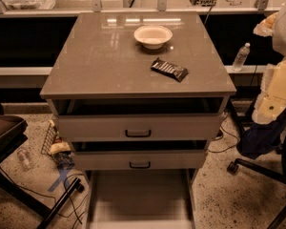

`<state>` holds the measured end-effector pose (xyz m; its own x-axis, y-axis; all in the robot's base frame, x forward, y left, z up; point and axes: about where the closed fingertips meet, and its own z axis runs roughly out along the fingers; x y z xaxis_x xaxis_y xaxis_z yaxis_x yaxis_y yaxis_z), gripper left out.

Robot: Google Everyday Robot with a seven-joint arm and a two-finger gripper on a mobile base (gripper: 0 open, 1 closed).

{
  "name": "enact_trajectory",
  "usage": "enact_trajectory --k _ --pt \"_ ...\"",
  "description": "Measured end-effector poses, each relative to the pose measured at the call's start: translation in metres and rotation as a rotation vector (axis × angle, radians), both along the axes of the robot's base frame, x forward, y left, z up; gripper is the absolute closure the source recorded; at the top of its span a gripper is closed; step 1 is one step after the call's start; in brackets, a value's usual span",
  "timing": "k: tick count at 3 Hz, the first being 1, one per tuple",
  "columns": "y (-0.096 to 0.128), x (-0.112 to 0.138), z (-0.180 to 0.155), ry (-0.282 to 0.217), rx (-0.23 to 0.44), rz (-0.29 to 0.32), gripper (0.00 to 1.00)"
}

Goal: Place rxbar chocolate into bottom drawer

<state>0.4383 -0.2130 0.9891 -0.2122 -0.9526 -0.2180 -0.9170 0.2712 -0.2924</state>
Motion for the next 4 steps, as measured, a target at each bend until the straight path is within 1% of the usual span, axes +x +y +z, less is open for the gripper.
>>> enact_trajectory --k 1,2,3,4 --pt "0.000 0.000 0.000 0.000 0.000 0.000 0.00" --pt "0.029 0.065 0.002 -0.047 0.099 0.041 0.00" --pt "0.048 0.130 -0.001 -0.060 0.212 0.002 0.00" --pt "0.062 0.180 -0.017 -0.075 0.304 -0.099 0.00"
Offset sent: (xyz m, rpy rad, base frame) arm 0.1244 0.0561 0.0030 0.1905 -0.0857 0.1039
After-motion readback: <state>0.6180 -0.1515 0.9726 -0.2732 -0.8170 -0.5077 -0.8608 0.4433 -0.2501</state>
